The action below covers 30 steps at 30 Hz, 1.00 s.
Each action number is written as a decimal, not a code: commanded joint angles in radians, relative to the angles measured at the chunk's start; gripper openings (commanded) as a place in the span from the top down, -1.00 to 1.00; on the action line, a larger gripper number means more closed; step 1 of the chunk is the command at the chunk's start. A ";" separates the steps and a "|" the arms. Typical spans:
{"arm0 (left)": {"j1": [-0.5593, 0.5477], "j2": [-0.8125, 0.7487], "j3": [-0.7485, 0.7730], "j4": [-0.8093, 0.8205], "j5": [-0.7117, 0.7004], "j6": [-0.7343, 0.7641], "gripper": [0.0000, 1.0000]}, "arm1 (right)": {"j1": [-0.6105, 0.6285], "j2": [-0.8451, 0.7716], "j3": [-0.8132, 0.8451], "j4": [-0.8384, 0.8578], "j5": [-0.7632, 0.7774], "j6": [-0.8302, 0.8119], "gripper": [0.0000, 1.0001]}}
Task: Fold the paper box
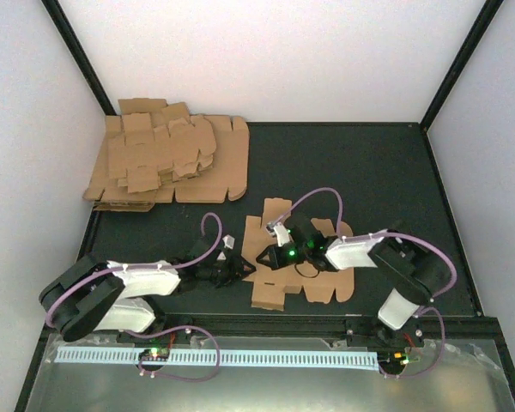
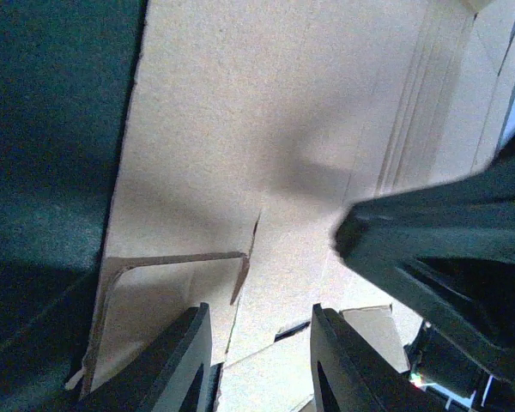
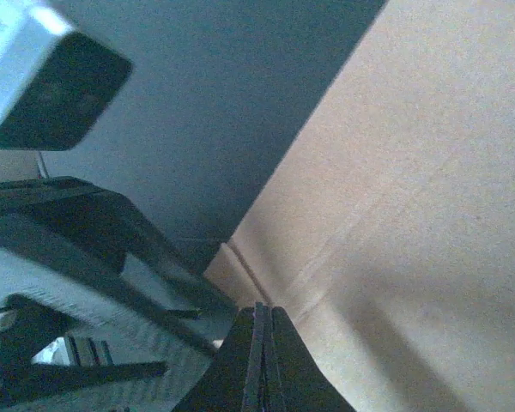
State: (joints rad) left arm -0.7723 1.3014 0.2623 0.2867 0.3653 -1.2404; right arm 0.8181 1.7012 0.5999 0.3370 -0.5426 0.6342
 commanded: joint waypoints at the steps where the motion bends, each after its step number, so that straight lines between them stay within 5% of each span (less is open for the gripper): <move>1: 0.008 -0.051 0.044 -0.142 -0.066 0.055 0.31 | -0.002 -0.130 0.023 -0.152 0.078 -0.076 0.96; 11: 0.008 -0.072 0.214 -0.192 0.074 0.258 0.14 | -0.002 -0.424 -0.023 -0.534 0.025 -0.185 0.96; 18: 0.008 0.038 0.453 -0.364 0.126 0.489 0.10 | 0.014 -0.592 -0.116 -0.625 -0.068 -0.122 0.96; 26: 0.007 0.250 0.629 -0.450 0.232 0.614 0.28 | 0.084 -0.618 -0.175 -0.630 -0.063 -0.067 0.96; 30: 0.007 0.321 0.653 -0.457 0.241 0.643 0.67 | 0.096 -0.631 -0.204 -0.629 -0.030 -0.047 0.96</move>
State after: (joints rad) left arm -0.7715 1.5677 0.8768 -0.1158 0.5568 -0.6731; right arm 0.9028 1.0916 0.4210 -0.2817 -0.5861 0.5488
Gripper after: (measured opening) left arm 0.249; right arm 0.021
